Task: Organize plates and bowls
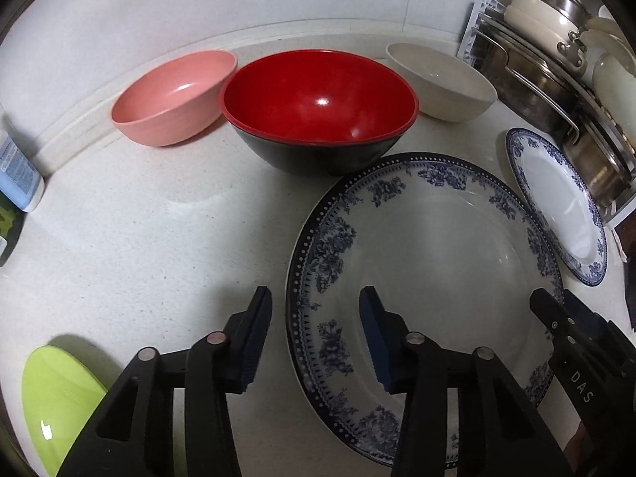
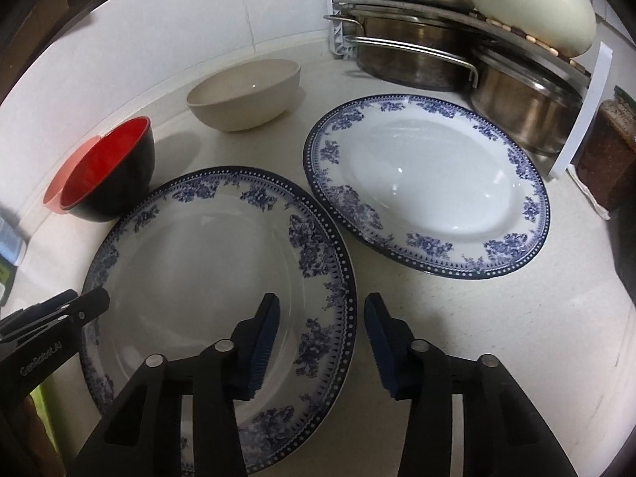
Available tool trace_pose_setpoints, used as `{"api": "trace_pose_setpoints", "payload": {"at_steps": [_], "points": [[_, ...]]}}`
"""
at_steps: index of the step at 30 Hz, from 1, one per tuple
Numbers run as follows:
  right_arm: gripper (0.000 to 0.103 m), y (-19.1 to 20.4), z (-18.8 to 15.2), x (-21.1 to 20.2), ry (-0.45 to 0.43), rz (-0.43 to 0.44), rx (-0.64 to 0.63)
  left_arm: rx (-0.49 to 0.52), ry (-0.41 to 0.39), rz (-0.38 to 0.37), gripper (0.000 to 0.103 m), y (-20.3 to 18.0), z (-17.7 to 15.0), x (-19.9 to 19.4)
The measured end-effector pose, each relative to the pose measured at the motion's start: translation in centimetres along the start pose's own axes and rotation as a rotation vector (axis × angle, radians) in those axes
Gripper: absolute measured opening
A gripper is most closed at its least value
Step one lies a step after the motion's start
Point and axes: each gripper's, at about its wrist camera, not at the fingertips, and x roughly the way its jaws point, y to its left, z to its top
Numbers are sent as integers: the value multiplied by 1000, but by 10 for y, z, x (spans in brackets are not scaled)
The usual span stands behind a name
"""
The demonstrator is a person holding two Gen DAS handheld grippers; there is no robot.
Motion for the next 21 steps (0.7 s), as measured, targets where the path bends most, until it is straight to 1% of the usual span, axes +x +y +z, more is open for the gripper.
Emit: {"api": "trace_pose_setpoints", "payload": {"at_steps": [2,3,6,17,21], "points": [[41,0,0,1,4,3,-1,-3,10,-4,39,-1,0,3],[40,0,0,1,2,1,-3,-6,16,-9,36,-1,0,4],[37,0,0,2,-1,-7,-11,-11,17,-10,36,-1,0,5],[36,0,1,3,0,-12,-18,-25,11,-2,34,0,-2,4],[35,1,0,1,-4,-6,-14,-19,-6,3,34,1,-4,-2]]}}
